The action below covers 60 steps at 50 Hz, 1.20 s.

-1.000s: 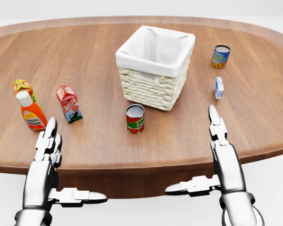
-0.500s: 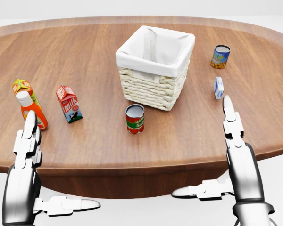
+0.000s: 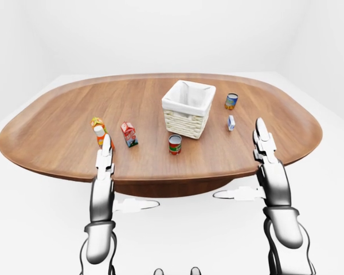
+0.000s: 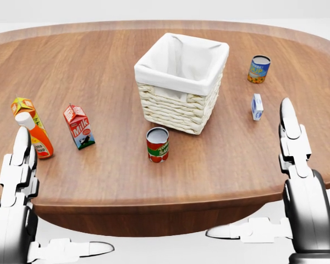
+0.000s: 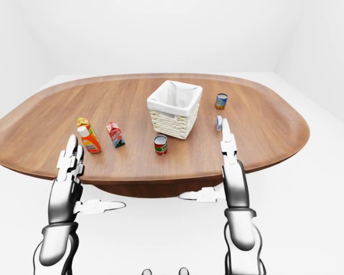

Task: Pick the milk and place it in the basket.

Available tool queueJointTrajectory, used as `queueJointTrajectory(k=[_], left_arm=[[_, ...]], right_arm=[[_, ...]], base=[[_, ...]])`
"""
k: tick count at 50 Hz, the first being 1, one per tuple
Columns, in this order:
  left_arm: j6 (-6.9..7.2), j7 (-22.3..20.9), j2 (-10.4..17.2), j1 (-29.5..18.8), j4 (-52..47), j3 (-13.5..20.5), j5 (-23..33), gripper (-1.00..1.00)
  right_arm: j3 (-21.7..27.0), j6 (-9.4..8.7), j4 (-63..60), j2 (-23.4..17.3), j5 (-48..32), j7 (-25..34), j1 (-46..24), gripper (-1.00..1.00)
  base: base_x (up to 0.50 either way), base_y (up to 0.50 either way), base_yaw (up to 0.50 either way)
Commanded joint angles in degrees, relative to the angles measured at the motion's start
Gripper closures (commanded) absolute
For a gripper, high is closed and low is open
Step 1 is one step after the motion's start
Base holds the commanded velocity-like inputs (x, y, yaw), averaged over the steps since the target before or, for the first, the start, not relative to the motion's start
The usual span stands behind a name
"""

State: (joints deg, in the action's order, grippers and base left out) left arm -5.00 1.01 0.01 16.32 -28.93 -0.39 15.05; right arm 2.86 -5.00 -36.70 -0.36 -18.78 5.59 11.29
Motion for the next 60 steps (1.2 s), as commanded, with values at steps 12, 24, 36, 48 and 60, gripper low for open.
queueJointTrajectory(k=[12, 24, 36, 48, 60], left_arm=[[0.0, -0.01, -0.11, 1.2, -2.19, -0.15, 0.11, -1.0], [0.0, -0.03, -0.11, 1.39, -2.34, -0.19, 0.09, -1.0], [0.0, 0.04, -0.06, 1.32, -1.92, -0.36, 0.22, -1.0], [0.0, 0.07, -0.04, 1.22, -1.74, -0.35, 0.2, -1.0], [0.0, 0.21, -0.01, 0.99, -1.29, -0.46, 0.36, -1.0]], right_arm=[[0.61, 0.0, -4.41, 0.62, 1.32, 0.58, 1.46, -1.0], [0.31, 0.0, -4.8, 0.62, 1.33, 0.76, 1.98, -1.0], [0.22, 0.0, -4.72, 0.59, 1.24, 0.77, 2.03, -1.0], [0.01, 0.0, -4.69, 0.59, 1.1, 0.73, 2.14, -1.0], [0.03, 0.0, -4.2, 0.56, 1.12, 0.68, 1.99, -1.0]], base=[[0.22, 0.0, 0.0], [0.29, 0.0, 0.0], [0.29, 0.0, 0.0], [0.29, 0.0, 0.0], [0.29, 0.0, 0.0]])
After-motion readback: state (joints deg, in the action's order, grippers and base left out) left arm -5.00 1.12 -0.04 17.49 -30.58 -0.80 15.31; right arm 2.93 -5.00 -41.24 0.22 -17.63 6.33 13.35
